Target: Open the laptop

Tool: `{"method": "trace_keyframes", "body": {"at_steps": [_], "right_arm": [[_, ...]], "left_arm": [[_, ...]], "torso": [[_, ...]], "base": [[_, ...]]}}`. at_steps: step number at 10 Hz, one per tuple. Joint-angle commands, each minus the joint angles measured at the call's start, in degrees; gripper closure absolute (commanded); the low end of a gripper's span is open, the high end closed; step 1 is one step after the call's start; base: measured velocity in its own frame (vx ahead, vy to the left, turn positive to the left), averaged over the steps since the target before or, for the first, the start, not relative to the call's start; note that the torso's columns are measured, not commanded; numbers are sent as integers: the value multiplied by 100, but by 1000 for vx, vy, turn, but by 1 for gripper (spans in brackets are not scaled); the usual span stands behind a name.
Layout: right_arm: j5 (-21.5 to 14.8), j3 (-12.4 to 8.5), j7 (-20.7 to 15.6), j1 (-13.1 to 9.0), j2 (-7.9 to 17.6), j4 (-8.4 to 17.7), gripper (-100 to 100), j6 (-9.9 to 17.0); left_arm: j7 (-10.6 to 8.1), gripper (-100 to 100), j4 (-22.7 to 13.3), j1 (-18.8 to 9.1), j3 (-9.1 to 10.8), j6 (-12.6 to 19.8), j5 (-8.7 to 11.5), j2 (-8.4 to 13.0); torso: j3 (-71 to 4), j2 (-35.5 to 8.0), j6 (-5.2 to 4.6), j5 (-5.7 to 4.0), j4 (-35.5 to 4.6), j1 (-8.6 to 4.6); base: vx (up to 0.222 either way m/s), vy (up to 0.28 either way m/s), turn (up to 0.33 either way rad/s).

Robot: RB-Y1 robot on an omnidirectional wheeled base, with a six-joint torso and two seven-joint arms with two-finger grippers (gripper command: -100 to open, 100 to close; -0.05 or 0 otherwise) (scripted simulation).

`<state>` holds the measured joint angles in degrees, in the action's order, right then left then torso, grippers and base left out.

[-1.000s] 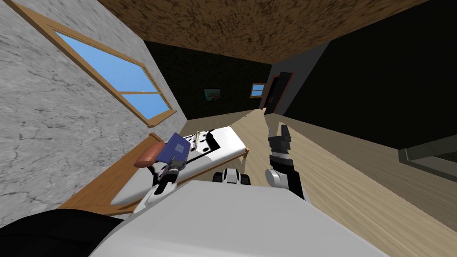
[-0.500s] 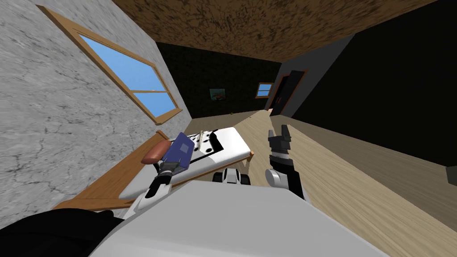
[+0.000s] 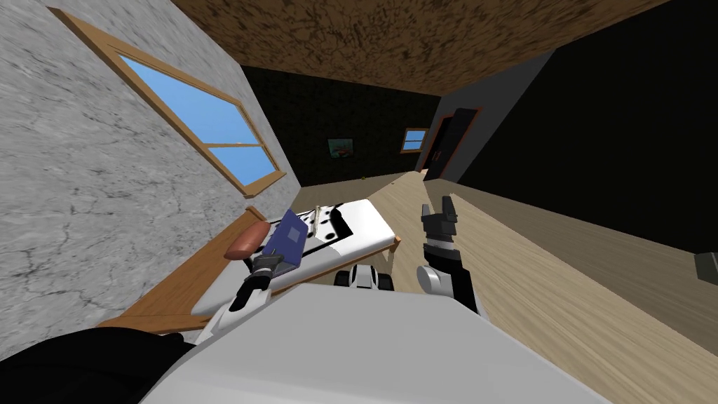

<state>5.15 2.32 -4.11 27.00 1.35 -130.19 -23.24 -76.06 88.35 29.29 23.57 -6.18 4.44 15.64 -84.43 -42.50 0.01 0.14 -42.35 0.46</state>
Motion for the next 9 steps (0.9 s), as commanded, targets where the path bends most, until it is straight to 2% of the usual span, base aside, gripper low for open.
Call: {"method": "trace_keyframes", "body": {"at_steps": [1, 6, 7, 8, 9], "right_arm": [[0, 0, 0, 0, 0, 0, 0, 0], [0, 1, 0, 1, -1, 0, 0, 0], [0, 0, 0, 1, -1, 0, 0, 0], [0, 1, 0, 1, -1, 0, 0, 0], [0, 1, 0, 1, -2, 0, 0, 0]], "left_arm": [[-400, 100, 165, 78, -123, 136, 189, -61], [-1095, 100, 446, 212, -351, 359, 537, -164], [-995, 100, 395, 184, -323, 318, 494, -145], [-949, -100, 257, 60, -357, 146, 528, -326], [-931, -100, 220, 29, -363, 99, 535, -359]], "torso": [[-3, 6, 6, -3, 3, -8], [-16, 26, 0, -14, 8, -49], [-10, 17, 0, -13, 5, -40], [-17, 29, 1, -18, 7, -64], [-20, 30, 4, -24, 8, -68]], "base": [[-103, 199, -62], [-73, 160, -51], [-41, 78, -19], [-33, 42, 43], [-41, 42, 14]]}}
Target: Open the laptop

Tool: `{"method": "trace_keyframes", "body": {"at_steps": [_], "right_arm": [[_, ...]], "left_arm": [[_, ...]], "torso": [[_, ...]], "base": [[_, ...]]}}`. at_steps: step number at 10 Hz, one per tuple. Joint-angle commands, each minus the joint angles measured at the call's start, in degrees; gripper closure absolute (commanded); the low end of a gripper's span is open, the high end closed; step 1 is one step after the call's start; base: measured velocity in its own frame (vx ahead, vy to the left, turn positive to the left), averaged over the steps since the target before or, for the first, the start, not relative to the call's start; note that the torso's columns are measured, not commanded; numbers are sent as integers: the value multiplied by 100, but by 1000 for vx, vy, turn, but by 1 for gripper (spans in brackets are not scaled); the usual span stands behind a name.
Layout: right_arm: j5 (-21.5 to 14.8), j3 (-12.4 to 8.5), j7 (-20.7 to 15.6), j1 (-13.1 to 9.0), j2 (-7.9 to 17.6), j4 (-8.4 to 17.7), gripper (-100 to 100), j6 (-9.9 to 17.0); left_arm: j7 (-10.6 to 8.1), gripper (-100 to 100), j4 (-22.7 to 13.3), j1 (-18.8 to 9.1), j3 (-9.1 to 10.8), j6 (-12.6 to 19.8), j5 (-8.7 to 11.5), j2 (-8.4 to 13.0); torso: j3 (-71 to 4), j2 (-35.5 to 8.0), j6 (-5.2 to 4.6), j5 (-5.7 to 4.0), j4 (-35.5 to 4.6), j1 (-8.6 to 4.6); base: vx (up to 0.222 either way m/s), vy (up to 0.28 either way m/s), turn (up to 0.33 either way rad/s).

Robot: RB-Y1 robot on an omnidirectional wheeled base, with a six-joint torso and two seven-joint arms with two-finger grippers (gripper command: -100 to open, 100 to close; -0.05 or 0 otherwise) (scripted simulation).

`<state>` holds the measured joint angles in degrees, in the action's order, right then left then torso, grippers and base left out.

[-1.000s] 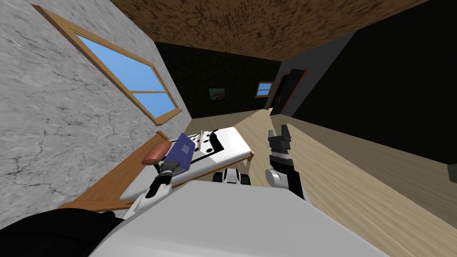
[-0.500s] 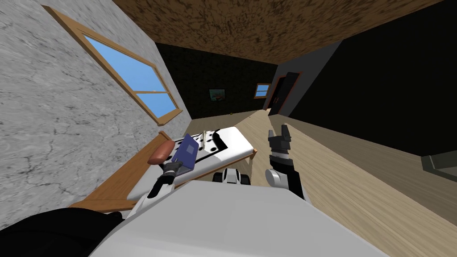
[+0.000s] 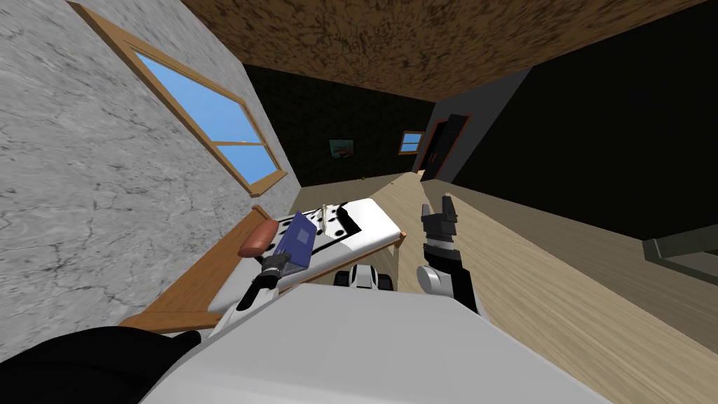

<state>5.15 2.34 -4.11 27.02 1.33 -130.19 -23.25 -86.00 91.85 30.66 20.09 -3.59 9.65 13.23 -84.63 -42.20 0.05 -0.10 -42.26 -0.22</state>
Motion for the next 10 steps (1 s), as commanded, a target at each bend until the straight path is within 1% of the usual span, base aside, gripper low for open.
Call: {"method": "trace_keyframes", "body": {"at_steps": [1, 4, 5, 10], "right_arm": [[0, 0, 0, 0, 0, 0, 0, 0], [0, 0, 0, 0, 0, 0, 0, 0], [0, 0, 0, 0, 0, 0, 0, 0], [0, 0, 0, 0, 0, 0, 0, 0]], "left_arm": [[103, -100, -210, -175, -30, -261, 29, -177], [237, -100, -475, -399, -79, -596, 79, -315], [260, -100, -521, -438, -87, -654, 87, -336], [500, -100, -997, -843, -175, -1261, 176, -580]], "torso": [[4, -9, 6, -2, -3, 13], [8, -12, -4, 12, -3, 29], [9, -12, -5, 12, -3, 29], [7, -11, -4, 10, -3, 21]], "base": [[-30, 34, 27], [-38, 50, 36], [-38, 48, 18], [-41, 46, 36]]}}
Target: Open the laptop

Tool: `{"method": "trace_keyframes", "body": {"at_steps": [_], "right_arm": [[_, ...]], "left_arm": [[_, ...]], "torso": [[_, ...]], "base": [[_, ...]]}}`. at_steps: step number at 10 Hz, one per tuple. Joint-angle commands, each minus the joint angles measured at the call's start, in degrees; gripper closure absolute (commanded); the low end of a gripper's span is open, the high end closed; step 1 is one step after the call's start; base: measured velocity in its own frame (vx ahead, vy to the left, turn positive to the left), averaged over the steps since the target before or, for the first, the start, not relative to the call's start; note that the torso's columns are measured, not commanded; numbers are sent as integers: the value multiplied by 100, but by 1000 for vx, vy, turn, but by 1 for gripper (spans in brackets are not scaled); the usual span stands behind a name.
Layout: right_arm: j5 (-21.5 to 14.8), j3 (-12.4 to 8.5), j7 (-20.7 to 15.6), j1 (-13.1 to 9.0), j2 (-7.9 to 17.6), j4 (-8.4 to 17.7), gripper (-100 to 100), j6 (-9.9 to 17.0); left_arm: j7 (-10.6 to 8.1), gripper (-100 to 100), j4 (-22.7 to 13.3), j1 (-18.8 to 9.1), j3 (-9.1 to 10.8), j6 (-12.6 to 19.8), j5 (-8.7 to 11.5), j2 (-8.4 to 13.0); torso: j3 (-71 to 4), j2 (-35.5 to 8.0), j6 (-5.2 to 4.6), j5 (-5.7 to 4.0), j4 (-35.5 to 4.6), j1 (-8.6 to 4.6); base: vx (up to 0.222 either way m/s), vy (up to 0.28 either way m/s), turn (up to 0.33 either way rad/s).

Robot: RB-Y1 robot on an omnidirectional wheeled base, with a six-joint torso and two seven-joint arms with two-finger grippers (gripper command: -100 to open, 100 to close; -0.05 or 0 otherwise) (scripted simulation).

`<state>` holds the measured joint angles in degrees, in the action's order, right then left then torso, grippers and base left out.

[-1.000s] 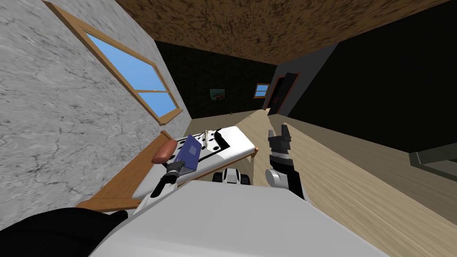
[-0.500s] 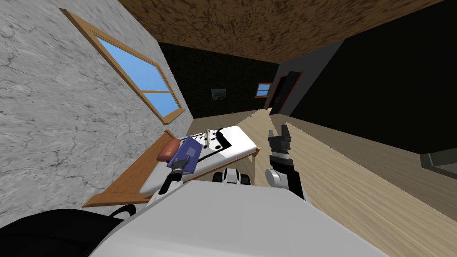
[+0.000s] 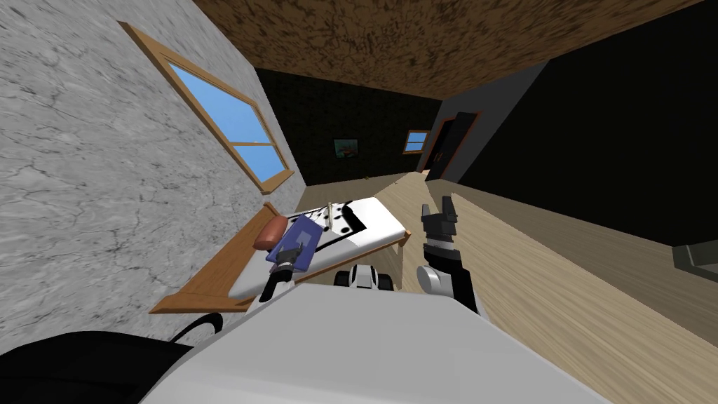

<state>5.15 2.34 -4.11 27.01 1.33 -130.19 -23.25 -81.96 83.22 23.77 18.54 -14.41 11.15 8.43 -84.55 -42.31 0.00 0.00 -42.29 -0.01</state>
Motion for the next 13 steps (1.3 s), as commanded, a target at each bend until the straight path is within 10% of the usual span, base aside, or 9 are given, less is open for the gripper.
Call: {"method": "trace_keyframes", "body": {"at_steps": [1, 10, 11, 13], "right_arm": [[0, 0, 0, 0, 0, 0, 0, 0], [0, 1, 0, 0, 0, 0, 0, 0], [0, 1, 0, 0, 0, 0, 0, 0], [0, 0, 0, 0, 0, 0, 0, 0]], "left_arm": [[145, -100, -233, -238, -38, -305, 44, -154], [371, -100, -634, -595, -129, -880, 137, -626], [370, 100, -634, -594, -129, -879, 137, -624], [110, 100, -395, -507, -119, -550, 210, -596]], "torso": [[0, 1, -1, 1, 0, 2], [-5, 9, 0, -2, 2, -6], [-6, 9, 0, -2, 3, -5], [-2, 2, 0, 3, 1, 13]], "base": [[-43, 62, 37], [-27, 38, 22], [0, 0, 0], [-8, 57, -30]]}}
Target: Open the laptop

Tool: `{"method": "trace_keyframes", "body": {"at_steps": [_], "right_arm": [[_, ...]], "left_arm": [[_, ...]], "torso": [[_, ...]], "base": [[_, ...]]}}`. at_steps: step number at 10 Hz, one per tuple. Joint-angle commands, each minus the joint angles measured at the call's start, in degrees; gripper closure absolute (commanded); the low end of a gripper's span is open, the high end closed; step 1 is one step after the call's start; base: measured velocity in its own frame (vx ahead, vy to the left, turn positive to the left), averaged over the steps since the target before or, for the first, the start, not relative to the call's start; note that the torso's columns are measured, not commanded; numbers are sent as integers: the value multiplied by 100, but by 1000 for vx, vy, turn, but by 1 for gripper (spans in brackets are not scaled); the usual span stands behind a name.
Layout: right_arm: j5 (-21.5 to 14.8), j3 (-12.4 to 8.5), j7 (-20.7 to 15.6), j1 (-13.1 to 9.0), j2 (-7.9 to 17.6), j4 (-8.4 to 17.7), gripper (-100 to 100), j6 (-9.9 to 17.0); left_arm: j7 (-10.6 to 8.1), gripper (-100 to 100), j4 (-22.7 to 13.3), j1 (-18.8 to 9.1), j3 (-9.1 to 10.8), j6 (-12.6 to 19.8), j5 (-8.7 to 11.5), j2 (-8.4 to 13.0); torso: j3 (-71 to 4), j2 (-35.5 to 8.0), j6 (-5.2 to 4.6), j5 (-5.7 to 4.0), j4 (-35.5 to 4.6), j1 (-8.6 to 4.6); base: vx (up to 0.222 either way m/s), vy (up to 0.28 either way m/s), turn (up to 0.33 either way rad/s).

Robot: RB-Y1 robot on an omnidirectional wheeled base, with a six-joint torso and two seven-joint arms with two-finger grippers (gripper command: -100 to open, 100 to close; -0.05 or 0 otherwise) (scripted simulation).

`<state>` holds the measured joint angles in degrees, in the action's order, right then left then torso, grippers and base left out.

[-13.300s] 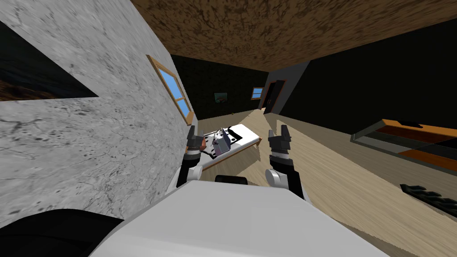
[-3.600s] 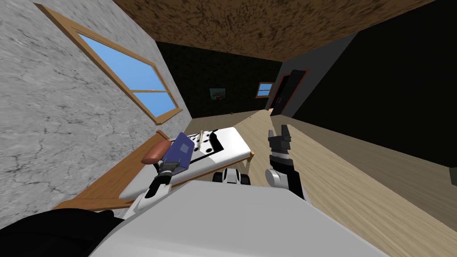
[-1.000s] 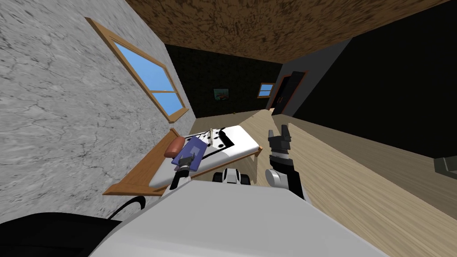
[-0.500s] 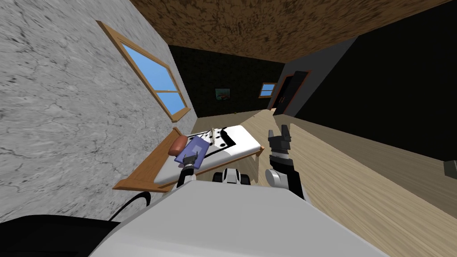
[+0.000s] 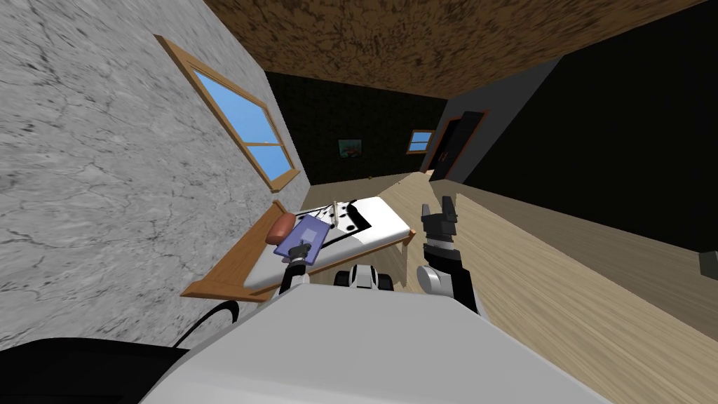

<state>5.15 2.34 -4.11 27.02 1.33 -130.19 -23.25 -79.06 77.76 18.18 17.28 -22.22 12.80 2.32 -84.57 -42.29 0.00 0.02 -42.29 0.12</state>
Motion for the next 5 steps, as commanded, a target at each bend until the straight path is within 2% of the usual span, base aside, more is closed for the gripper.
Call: {"method": "trace_keyframes", "body": {"at_steps": [1, 5], "right_arm": [[0, 0, 0, 0, 0, 0, 0, 0], [0, 0, 0, 0, 0, 0, 0, 0]], "left_arm": [[-267, 100, 231, 80, 11, 341, 69, 24], [-613, 100, 549, 196, 25, 779, 166, 63]], "torso": [[2, -3, 0, 3, -1, 6], [1, -1, 0, -4, 0, -18]], "base": [[-1, 76, -25], [-3, 57, -21]]}}
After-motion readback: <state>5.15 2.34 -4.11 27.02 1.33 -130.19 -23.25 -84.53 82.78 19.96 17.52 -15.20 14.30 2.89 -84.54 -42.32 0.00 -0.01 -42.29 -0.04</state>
